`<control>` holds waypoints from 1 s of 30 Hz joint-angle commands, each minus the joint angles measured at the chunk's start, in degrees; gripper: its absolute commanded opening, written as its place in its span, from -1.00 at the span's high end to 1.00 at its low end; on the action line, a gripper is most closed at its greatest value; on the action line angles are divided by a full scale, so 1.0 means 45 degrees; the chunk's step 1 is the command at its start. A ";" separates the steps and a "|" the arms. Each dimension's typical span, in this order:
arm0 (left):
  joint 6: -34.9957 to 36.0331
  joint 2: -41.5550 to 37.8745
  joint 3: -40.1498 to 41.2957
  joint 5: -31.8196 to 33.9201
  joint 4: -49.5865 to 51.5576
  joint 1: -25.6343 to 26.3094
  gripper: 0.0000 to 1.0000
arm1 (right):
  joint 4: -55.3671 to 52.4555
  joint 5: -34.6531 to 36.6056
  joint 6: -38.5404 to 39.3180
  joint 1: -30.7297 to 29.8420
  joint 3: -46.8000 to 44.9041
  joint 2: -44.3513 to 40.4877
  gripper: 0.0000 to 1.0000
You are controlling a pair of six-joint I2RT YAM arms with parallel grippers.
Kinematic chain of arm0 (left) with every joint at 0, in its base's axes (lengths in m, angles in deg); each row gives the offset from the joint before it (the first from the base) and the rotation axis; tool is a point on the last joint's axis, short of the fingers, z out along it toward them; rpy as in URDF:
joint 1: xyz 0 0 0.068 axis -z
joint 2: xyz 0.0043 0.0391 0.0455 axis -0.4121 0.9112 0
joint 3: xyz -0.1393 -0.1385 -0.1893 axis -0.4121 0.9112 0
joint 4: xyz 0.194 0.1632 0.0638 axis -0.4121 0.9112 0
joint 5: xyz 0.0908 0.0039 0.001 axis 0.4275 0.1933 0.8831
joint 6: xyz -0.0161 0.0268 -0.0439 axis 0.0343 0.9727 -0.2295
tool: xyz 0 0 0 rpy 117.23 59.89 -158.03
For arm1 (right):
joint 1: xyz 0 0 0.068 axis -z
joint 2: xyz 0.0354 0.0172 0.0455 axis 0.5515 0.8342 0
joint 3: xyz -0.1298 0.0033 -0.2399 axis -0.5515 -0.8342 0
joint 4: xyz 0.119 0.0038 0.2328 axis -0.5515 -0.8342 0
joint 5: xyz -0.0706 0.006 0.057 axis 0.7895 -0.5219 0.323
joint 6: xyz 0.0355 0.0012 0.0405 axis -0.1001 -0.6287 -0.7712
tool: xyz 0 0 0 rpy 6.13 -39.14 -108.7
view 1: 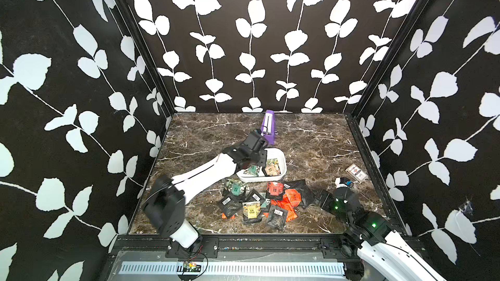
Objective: Put the tea bags into the storage box
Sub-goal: Place the tea bag in the storage box, then pick up the tea bag from the center of the board.
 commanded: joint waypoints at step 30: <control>-0.4345 0.3574 0.0797 -0.0388 -0.3339 0.5285 1.00 | 0.4161 -0.1889 0.0182 0.0059 -0.0742 0.2974 0.38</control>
